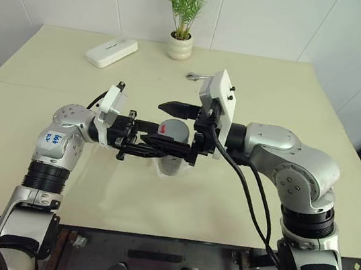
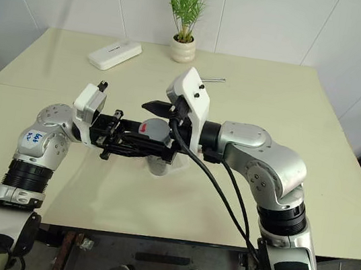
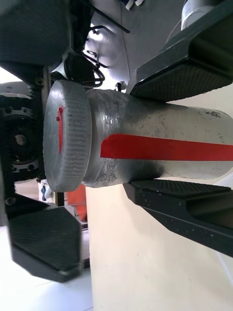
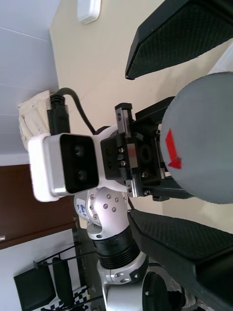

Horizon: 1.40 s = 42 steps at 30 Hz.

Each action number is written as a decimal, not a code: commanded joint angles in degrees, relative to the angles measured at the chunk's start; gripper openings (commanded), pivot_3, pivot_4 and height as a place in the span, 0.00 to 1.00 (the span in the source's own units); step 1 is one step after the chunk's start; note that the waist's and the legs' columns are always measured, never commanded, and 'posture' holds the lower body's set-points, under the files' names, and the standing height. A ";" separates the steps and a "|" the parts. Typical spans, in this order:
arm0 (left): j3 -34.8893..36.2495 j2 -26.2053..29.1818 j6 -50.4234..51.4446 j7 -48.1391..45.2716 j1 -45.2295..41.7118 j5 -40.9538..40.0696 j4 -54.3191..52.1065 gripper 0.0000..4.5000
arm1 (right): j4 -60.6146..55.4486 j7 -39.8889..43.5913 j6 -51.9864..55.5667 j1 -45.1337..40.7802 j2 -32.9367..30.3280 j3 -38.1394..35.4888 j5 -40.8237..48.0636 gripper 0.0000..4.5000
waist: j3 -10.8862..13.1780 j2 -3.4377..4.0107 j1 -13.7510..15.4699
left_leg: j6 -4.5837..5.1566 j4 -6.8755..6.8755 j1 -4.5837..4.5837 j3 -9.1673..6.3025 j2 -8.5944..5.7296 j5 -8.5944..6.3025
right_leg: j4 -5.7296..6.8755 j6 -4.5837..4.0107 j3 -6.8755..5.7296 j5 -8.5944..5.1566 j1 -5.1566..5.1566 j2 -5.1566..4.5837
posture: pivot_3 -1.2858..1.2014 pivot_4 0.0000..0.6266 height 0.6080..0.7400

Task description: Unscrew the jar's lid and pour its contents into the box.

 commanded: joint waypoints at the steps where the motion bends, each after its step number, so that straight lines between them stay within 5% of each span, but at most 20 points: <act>1: 0.54 0.28 -0.38 0.03 -0.31 -0.12 -1.36 0.43 | -0.48 0.96 -2.05 -0.13 -0.80 -0.70 -1.16 1.00 | 0.00 0.00 0.03 | 0.00 0.00 0.00 0.00 0.00 0.00 | 0.00 0.00 0.00 0.00 0.00 0.00 | 0.52 0.24 1.00; 16: 0.51 0.30 -0.44 -0.13 -0.56 0.16 -0.96 0.43 | -3.79 2.74 -0.19 1.42 -7.12 -3.05 -0.12 1.00 | 0.00 0.00 0.13 | 0.00 0.00 0.00 0.00 0.00 0.00 | -0.01 0.00 0.00 0.00 0.00 0.00 | 0.52 0.24 1.00; 42: 0.84 0.54 -0.50 0.27 -0.23 0.37 -1.17 0.43 | -5.84 2.49 1.62 0.23 -7.61 -3.68 2.87 1.00 | 0.00 0.00 0.07 | 0.00 0.00 0.00 0.00 0.01 0.00 | -0.02 -0.01 0.00 0.00 0.00 0.01 | 0.52 0.24 1.00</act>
